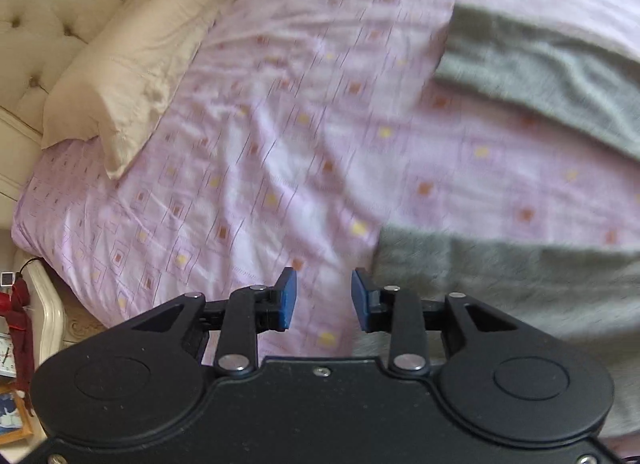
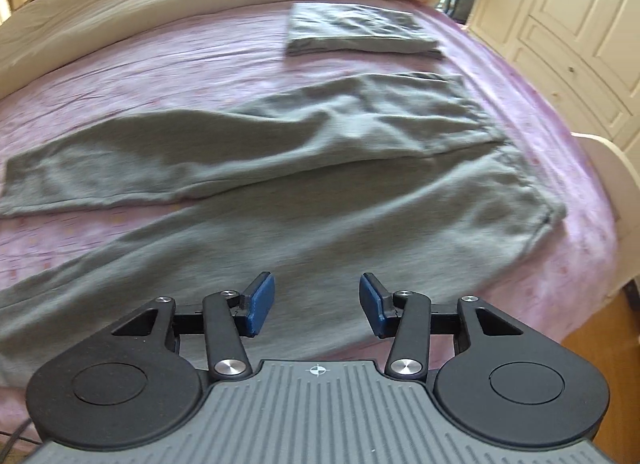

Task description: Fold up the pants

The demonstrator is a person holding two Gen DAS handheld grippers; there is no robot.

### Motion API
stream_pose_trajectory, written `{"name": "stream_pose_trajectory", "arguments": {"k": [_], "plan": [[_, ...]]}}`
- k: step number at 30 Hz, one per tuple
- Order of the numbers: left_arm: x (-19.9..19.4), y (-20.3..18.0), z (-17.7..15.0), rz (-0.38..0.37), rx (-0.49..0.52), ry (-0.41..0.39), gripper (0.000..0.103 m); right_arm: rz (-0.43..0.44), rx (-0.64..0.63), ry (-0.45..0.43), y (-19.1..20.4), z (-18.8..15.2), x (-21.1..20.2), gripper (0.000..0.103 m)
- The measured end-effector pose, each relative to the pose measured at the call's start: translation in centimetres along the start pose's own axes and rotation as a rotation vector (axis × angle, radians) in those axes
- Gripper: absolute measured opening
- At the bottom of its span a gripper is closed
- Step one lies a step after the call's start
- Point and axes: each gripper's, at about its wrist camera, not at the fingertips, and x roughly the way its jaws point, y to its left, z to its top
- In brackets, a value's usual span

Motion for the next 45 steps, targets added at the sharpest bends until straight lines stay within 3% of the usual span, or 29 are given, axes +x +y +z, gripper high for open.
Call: {"name": "stream_pose_trajectory", "arguments": {"k": [4,11,15,19,23,24,25,29,33,37,40,42,45], "plan": [[-4.4,-5.0,0.1,-0.038,0.014,-0.036,0.043,-0.049,0.051,0.016,-7.1,0.8,2.8,0.046],[-11.5,-17.7,-2.2,-0.141,0.105,-0.032,0.044,-0.155,0.235,0.097,-20.1,1.7,8.9,0.046],[-13.7,-22.6,-3.6,-0.183,0.131,-0.001,0.045,-0.159,0.317,0.123,-25.5,2.2,11.6,0.046],[-14.7,-24.9,-4.5,-0.189,0.142,0.025,0.048,-0.117,0.367,0.144,-28.4,2.8,14.1,0.046],[-15.4,-26.3,-5.2,-0.174,0.16,0.032,0.048,-0.04,0.444,0.227,-29.4,3.0,16.4,0.043],[-15.5,-26.6,-5.3,-0.17,0.164,0.035,0.048,-0.001,0.465,0.232,-29.4,2.9,16.7,0.035],[-15.6,-26.7,-5.4,-0.165,0.167,0.037,0.048,0.06,0.473,0.226,-29.2,2.9,16.9,0.012],[-15.9,-26.9,-5.1,-0.149,0.158,0.032,0.048,0.039,0.402,0.218,-28.5,3.2,16.5,0.008],[-15.7,-26.5,-4.7,-0.15,0.126,0.034,0.049,0.043,0.523,0.253,-29.9,2.6,16.8,0.008],[-15.2,-26.0,-4.1,-0.153,0.098,0.044,0.049,0.004,0.429,0.241,-29.1,5.0,15.3,0.014],[-14.6,-25.6,-3.5,-0.152,0.078,0.048,0.053,-0.006,0.262,0.109,-27.0,7.6,12.6,0.014],[-14.1,-25.3,-2.9,-0.154,0.065,0.051,0.053,0.024,0.119,0.042,-24.8,9.7,11.6,0.014],[-12.8,-25.2,-1.8,-0.164,0.06,0.07,0.053,0.146,-0.065,-0.014,-21.0,13.6,12.2,0.015]]}}
